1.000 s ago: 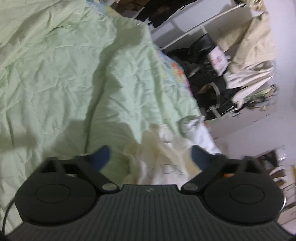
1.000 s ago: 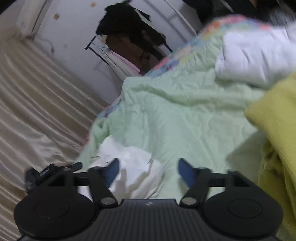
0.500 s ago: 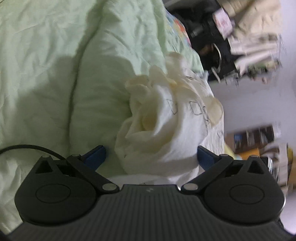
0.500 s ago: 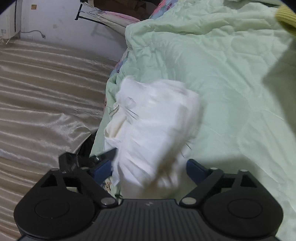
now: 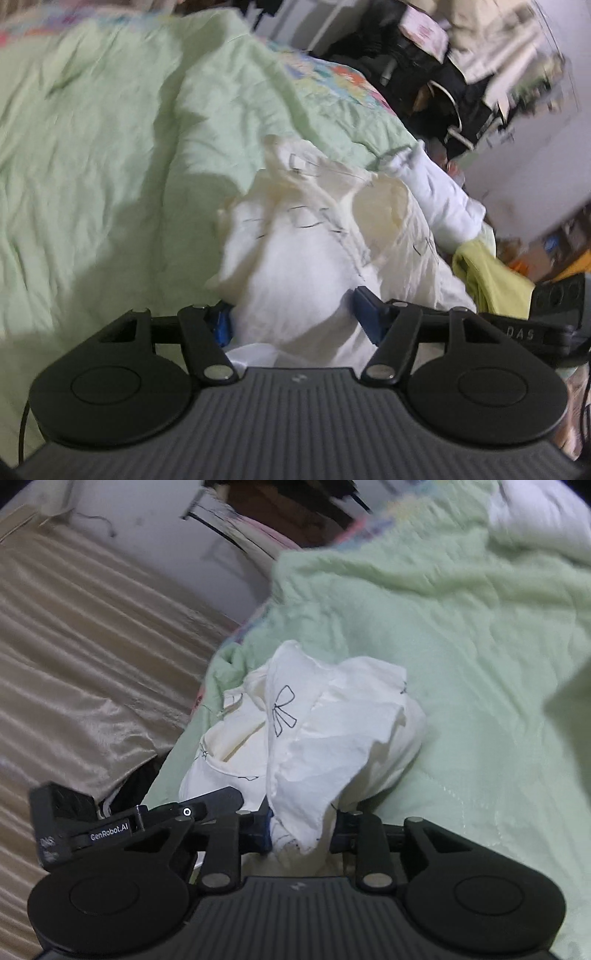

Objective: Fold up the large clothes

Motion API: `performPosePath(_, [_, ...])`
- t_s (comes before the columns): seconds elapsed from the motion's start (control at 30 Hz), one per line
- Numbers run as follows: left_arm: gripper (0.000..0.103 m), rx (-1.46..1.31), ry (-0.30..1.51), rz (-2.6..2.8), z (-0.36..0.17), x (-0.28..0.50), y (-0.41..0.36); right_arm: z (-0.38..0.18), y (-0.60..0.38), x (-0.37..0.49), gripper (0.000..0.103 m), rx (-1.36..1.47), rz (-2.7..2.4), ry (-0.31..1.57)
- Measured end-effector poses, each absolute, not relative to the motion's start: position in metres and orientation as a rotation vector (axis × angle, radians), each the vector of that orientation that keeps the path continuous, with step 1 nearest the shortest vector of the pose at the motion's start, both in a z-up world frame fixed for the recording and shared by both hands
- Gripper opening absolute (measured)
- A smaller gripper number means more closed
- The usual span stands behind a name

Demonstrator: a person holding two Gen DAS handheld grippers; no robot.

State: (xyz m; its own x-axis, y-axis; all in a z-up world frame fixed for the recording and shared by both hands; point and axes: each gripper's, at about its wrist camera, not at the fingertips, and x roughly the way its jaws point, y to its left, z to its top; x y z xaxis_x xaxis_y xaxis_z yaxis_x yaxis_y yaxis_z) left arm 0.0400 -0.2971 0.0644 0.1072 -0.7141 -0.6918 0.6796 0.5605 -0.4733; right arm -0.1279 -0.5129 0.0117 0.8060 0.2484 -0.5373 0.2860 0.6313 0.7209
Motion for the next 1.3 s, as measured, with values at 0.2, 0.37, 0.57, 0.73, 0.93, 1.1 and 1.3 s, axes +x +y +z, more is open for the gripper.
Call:
performPosePath(0.2, [0.062,0.029,0.963,-1.097,0.111,0.018,-0.320,0.043,-0.523,-0.154,0.025,0.916,0.008,0.548])
performPosePath(0.37, [0.062,0.021,0.900,-1.224,0.135,-0.003,-0.364,0.075,-0.548,-0.193,0.025,0.889,-0.054,0.412])
performPosePath(0.57, [0.064,-0.011,0.835,-1.458,0.153,-0.039,-0.464,0.126,-0.580,-0.272,0.025,0.728,-0.307,0.186])
performPosePath(0.73, [0.066,0.092,0.789,-1.498,0.143,-0.080,-0.551,0.142,-0.612,-0.309,0.025,0.578,-0.587,0.148])
performPosePath(0.93, [0.072,0.238,0.953,-1.433,0.074,-0.108,-0.645,0.102,-0.672,-0.305,0.026,0.552,-0.777,0.315])
performPosePath(1.1, [0.094,0.108,1.148,-1.383,0.031,-0.083,-0.647,0.055,-0.712,-0.316,0.042,0.785,-0.763,0.368])
performPosePath(1.3, [0.091,-0.130,1.052,-1.342,0.067,-0.064,-0.602,0.068,-0.705,-0.345,0.056,0.849,-0.683,0.255])
